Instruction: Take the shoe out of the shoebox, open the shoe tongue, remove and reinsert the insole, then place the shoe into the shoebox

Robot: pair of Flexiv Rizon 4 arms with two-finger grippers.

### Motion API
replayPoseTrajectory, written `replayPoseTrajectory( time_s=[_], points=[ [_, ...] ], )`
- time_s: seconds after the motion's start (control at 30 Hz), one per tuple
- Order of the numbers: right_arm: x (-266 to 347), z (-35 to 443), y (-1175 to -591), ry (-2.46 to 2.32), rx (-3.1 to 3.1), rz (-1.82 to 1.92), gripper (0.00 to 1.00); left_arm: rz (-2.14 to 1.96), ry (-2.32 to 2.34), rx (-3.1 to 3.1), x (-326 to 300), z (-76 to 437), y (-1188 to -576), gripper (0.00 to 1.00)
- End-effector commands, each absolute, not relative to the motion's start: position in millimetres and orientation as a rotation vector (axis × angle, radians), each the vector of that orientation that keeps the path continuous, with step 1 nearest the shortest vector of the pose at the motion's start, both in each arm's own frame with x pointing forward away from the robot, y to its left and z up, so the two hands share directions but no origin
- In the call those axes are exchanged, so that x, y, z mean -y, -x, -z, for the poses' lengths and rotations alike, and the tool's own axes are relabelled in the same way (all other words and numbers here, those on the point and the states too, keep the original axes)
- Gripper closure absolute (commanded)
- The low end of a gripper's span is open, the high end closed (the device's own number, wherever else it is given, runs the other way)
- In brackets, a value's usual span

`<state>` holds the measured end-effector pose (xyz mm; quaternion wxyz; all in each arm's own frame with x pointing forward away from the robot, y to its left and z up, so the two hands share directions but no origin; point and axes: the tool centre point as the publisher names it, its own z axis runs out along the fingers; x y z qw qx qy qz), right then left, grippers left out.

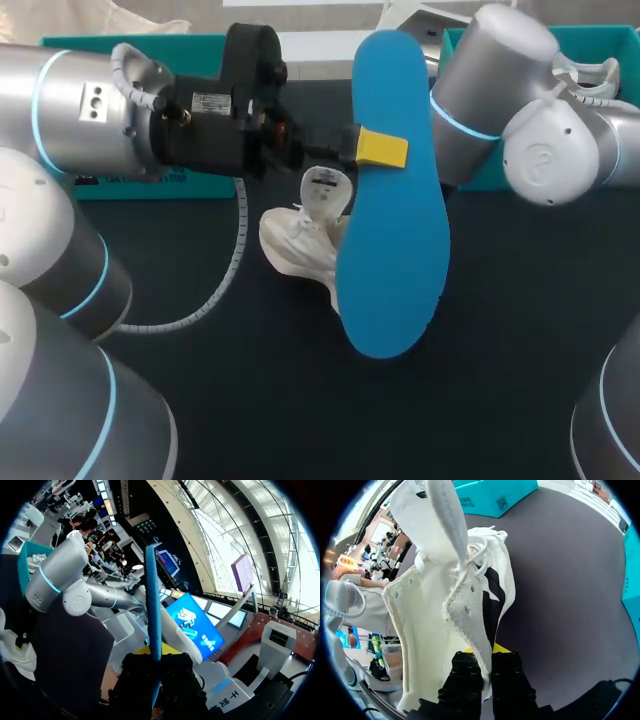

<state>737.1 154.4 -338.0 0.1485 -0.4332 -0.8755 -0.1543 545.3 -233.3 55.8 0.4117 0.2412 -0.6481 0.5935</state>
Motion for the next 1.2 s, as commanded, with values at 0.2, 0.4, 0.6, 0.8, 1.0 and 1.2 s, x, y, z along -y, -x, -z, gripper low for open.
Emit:
replayPoseTrajectory(
  time_s=[0.2,0.4,0.6,0.8,1.0,1.2],
  points=[
    [-146.5,345.0,-708.7,1.761,2.471,0.591,1.0,-1.501,-0.614,1.627,234.7,-56.2,-540.0,1.0],
    [-149.8,346.6,-705.0,1.832,2.476,0.617,1.0,-1.501,-0.614,1.627,234.7,-56.2,-540.0,1.0],
    [-152.9,355.1,-700.3,1.898,2.418,0.636,1.0,-1.501,-0.614,1.627,234.7,-56.2,-540.0,1.0],
    [-151.6,360.7,-699.7,1.931,2.366,0.606,1.0,-1.501,-0.614,1.627,234.7,-56.2,-540.0,1.0],
    [-151.9,368.6,-692.6,1.992,2.276,0.633,1.0,-1.501,-0.614,1.627,234.7,-56.2,-540.0,1.0],
    [-151.5,381.8,-690.4,2.023,2.271,0.673,1.0,-1.501,-0.614,1.627,234.7,-56.2,-540.0,1.0]
  ],
)
